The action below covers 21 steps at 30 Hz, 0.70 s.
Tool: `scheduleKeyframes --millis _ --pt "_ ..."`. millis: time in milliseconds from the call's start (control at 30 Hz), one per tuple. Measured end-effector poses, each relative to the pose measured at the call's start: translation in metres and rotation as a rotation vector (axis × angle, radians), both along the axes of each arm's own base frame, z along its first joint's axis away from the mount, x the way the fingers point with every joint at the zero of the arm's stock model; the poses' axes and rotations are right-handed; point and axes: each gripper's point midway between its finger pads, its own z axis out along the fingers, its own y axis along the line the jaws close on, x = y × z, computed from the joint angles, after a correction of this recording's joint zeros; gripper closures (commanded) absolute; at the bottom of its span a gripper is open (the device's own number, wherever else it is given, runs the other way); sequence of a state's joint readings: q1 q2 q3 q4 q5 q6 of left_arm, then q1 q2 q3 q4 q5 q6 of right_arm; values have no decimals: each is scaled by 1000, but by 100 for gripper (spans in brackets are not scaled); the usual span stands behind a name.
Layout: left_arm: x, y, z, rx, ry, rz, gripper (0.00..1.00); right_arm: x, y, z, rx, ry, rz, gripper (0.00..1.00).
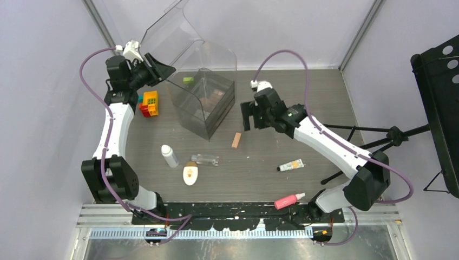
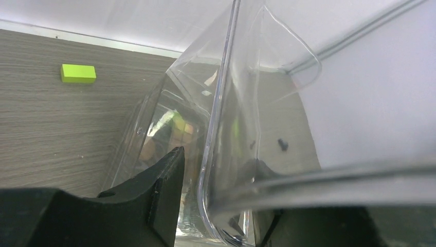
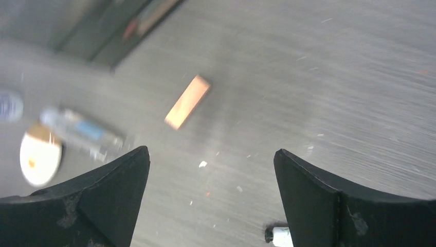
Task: Organize the makeup
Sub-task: Pick up the makeup from the center of the board.
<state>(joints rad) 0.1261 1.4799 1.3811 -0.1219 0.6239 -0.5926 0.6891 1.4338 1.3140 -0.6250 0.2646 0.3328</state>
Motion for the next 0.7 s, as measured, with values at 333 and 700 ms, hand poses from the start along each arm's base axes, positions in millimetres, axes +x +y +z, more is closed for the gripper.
scheduleKeyframes --millis 333,700 --pt "1 11 0 7 11 33 62 -118 93 -102 -3 82 684 9" --pt "2 17 0 16 10 46 61 -103 173 -93 -52 -134 1045 19"
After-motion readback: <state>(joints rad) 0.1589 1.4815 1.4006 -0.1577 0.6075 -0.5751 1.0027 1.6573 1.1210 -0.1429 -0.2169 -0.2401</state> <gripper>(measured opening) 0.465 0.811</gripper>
